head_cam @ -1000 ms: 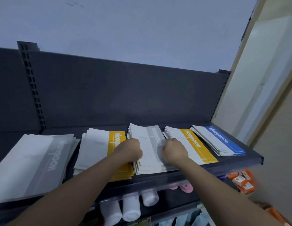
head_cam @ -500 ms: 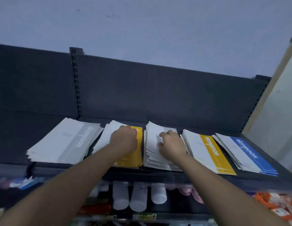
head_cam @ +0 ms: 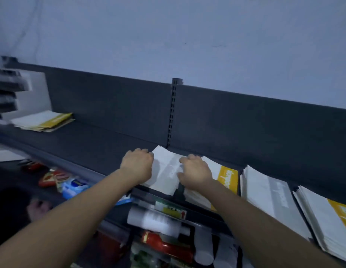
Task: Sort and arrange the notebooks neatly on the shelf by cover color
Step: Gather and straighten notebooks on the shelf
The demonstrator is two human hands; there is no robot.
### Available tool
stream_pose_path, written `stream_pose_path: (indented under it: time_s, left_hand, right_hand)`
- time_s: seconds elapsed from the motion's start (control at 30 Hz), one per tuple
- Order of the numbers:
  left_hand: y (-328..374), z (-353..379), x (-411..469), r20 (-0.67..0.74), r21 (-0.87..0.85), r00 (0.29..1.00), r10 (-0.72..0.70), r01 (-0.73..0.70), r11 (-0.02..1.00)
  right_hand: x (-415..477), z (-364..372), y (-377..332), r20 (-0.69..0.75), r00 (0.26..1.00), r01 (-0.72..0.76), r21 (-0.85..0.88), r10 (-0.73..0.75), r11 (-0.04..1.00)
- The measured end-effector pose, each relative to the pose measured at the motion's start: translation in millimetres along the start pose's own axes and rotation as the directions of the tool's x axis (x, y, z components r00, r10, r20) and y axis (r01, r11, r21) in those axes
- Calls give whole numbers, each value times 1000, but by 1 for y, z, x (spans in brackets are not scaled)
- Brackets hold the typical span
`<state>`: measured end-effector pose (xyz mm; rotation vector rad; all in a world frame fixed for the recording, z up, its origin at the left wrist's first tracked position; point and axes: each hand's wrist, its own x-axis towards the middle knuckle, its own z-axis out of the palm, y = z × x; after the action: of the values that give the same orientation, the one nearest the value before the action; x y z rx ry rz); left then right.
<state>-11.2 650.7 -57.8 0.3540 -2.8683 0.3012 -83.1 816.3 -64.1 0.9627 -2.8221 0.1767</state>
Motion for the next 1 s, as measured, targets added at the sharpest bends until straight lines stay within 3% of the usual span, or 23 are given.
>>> stream_pose_path:
  time_s: [0.27,0.57,1.0]
  left_hand:
    - [-136,20,-19,3,63,987,-163,163,985]
    - [-281,46,-28,18,93,968,-249,246,965]
    - [-427,90,3,71,72,922,-381,376,924]
  right_hand:
    - [65,20,-126,26,985,171,5,-171,985]
    - [138,46,-261,29,966,256,59,-257,965]
    - [248,78,-381,83,935,335,109,-344,936]
